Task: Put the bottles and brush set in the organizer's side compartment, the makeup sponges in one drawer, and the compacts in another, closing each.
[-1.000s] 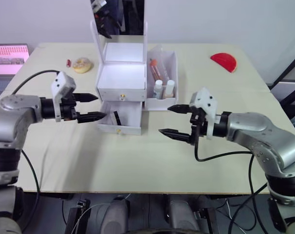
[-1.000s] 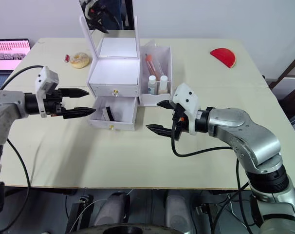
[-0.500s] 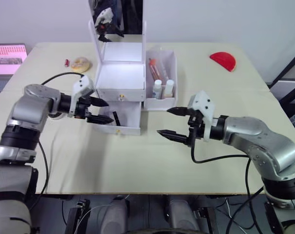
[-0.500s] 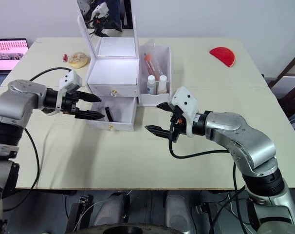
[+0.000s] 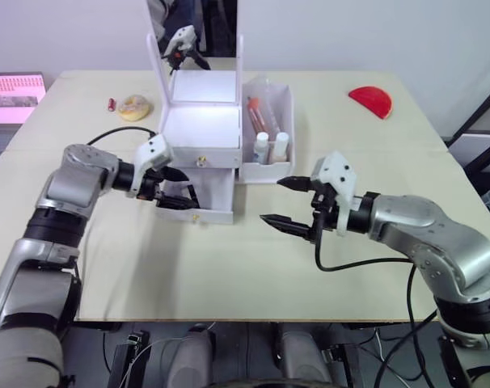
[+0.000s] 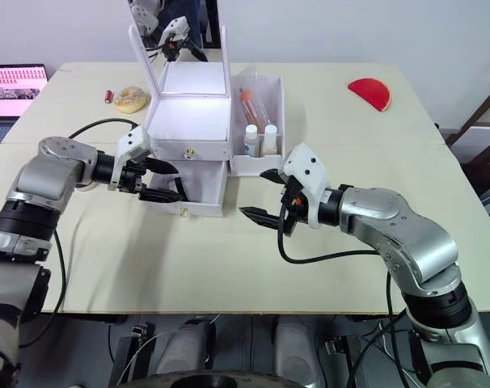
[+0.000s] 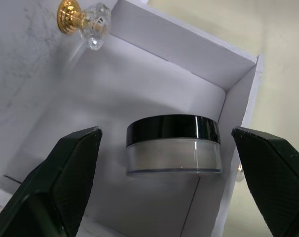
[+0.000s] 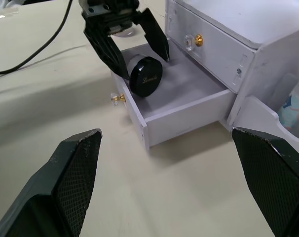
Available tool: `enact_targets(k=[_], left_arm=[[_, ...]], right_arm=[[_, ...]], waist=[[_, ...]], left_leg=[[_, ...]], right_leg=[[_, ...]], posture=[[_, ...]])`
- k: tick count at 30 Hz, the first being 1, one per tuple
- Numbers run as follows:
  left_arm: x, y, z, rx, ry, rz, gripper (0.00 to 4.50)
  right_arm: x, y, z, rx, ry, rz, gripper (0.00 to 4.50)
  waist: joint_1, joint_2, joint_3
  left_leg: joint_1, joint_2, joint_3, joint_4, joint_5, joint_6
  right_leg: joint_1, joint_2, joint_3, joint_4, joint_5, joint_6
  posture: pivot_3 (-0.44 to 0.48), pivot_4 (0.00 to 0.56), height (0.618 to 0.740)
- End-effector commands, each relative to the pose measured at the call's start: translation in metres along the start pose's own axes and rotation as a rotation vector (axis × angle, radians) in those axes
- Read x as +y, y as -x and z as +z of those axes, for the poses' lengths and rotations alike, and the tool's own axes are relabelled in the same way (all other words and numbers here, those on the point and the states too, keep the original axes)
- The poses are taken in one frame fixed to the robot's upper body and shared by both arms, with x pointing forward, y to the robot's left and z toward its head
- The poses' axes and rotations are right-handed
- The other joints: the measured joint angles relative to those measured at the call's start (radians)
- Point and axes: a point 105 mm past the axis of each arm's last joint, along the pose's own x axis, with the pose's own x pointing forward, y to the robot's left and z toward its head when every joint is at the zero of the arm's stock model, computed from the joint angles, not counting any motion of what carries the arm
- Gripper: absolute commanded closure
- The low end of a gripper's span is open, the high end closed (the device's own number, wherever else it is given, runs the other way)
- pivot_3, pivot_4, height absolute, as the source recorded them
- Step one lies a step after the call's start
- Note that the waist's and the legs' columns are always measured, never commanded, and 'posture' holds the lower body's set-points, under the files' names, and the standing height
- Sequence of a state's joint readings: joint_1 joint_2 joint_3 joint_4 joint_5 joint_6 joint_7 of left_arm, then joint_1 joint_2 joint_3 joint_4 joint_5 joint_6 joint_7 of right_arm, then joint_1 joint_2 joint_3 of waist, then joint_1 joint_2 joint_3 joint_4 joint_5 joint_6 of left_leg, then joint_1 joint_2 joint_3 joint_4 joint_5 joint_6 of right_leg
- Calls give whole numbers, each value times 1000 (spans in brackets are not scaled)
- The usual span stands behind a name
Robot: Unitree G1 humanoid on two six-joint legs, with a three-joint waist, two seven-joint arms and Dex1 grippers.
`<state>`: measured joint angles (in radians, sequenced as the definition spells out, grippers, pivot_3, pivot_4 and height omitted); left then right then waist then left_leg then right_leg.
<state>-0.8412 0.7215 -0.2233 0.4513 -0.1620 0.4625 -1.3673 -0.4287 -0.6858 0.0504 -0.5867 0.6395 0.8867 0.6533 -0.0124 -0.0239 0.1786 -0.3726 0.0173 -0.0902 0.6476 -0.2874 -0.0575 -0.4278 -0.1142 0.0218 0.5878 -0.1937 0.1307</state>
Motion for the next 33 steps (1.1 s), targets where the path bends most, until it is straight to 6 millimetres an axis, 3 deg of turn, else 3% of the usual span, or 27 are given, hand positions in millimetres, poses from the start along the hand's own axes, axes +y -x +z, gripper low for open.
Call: enact_targets(k=[1,25,28,30,33], left_arm=[[5,0,11,-4,-48,27,59],[7,-3,12,-9,-24,3,59],[7,-2,13,-13,-23,3,831],[7,-2,14,-15,-22,2,1771],[7,-2,16,-20,-19,1,1920]], right_arm=[[3,3,9,-38,27,-4,0],[0,3,11,-43,32,-24,0],[-1,3,11,-42,33,-28,0],[-1,3,10,-42,33,-29,0],[-2,3,11,-42,34,-31,0]], waist=[[-1,0,0],[-2,0,0],[-2,0,0],[-2,0,0],[-2,0,0]], left_leg=[[0,0,0,0,0,0],[0,0,0,0,0,0],[0,0,0,0,0,0],[0,0,0,0,0,0],[0,0,0,0,0,0]], right_leg=[[0,0,0,0,1,1],[0,0,0,1,1,1],[0,0,0,1,1,1],[0,0,0,1,1,1],[0,0,0,1,1,1]], posture=[[0,150,739],[0,150,739],[0,150,739],[0,150,739],[0,150,739]])
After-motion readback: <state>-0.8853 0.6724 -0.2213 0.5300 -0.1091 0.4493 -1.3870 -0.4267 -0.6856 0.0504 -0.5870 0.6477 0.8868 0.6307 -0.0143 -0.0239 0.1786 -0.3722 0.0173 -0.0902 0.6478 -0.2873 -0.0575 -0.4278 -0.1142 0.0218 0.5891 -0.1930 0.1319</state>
